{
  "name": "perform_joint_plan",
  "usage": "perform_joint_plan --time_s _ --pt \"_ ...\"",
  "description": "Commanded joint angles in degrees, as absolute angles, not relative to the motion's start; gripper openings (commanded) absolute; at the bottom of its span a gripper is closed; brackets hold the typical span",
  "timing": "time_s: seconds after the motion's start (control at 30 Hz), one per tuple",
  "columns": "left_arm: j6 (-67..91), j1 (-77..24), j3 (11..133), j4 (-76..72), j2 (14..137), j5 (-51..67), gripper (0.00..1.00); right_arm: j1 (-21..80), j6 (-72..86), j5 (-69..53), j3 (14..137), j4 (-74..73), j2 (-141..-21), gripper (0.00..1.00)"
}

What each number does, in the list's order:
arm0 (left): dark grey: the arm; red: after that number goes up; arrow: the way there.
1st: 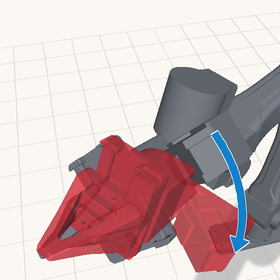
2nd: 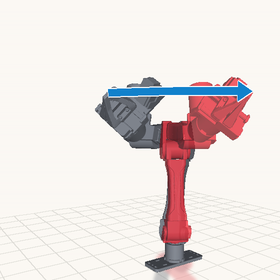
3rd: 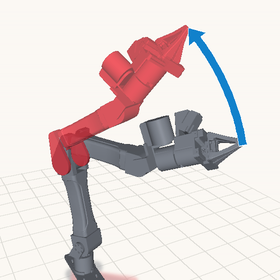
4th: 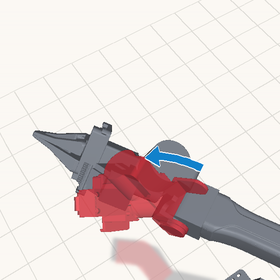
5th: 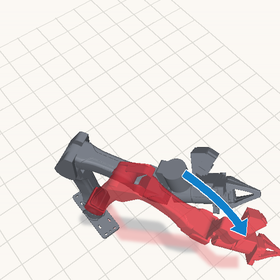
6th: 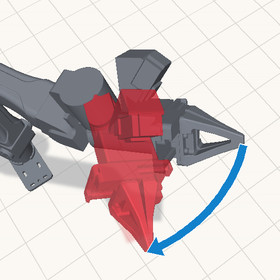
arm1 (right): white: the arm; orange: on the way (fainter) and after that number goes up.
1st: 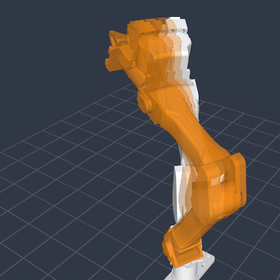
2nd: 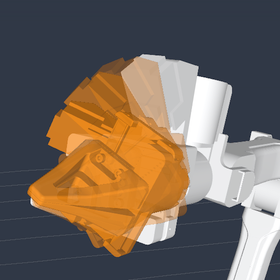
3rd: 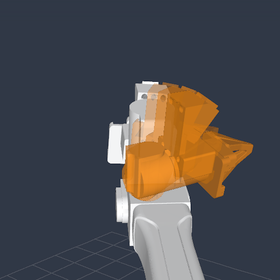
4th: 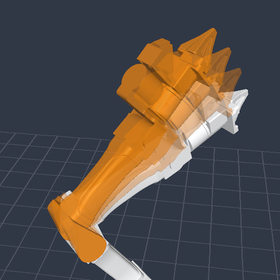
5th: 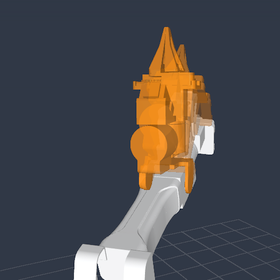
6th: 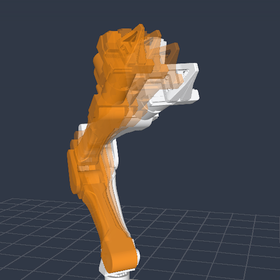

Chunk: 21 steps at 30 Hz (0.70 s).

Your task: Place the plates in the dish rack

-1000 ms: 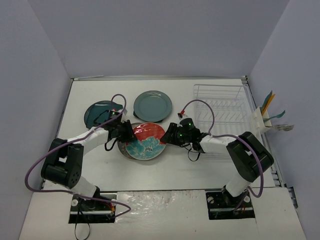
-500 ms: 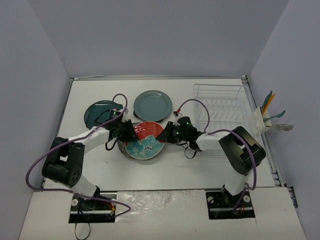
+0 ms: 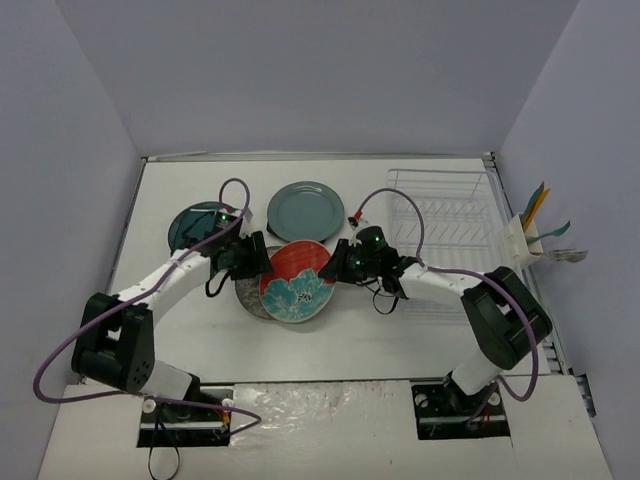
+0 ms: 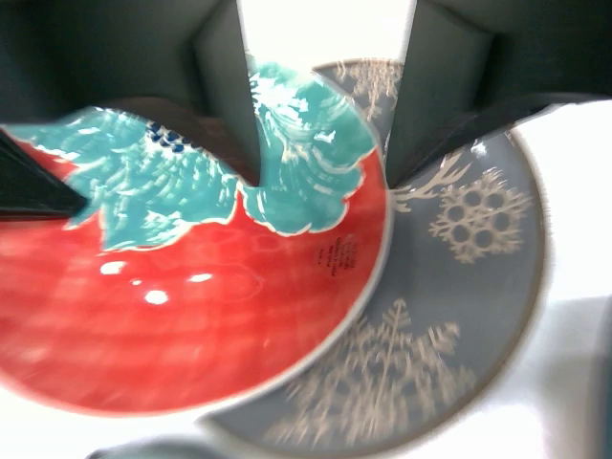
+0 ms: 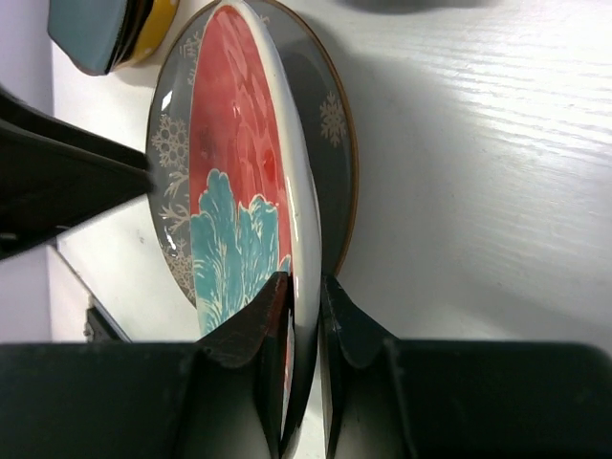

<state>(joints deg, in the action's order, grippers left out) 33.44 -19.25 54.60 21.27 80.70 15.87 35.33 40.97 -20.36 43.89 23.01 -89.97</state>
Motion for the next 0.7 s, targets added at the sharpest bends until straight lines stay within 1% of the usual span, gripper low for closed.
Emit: perform_joint_plan --time_s 0.0,0.1,0.2,0.27,0.47,0.53,0.67 --pt "27.6 -19.3 66.3 29.8 70.8 8.8 0.66 35.0 35.4 -20.0 54.5 18.7 -81.9 0.0" --pt "24.7 -19.2 70.8 35.8 67.4 3.7 0.82 34.0 32.7 -20.3 59.0 13.4 -79.8 0.0" --pt "22.1 -19.1 73.4 39.1 65.2 0.9 0.92 30.8 30.4 -20.9 64.5 9.8 -78.0 0.0" --pt "21.1 -19.1 73.4 40.8 63.6 -1.6 0.96 28.3 28.1 -21.3 67.9 6.5 -76.9 0.0" --pt "18.6 -19.0 67.4 43.2 58.4 -5.9 0.97 18.9 14.5 -19.6 80.0 -5.8 -74.1 0.0" --pt "18.0 -18.9 64.7 42.9 56.2 -7.4 0.97 15.5 8.9 -17.3 83.0 -8.3 -73.5 0.0" --pt "16.6 -18.8 61.0 41.1 52.7 -9.3 0.97 4.7 2.1 -16.8 86.0 -9.0 -72.1 0.0"
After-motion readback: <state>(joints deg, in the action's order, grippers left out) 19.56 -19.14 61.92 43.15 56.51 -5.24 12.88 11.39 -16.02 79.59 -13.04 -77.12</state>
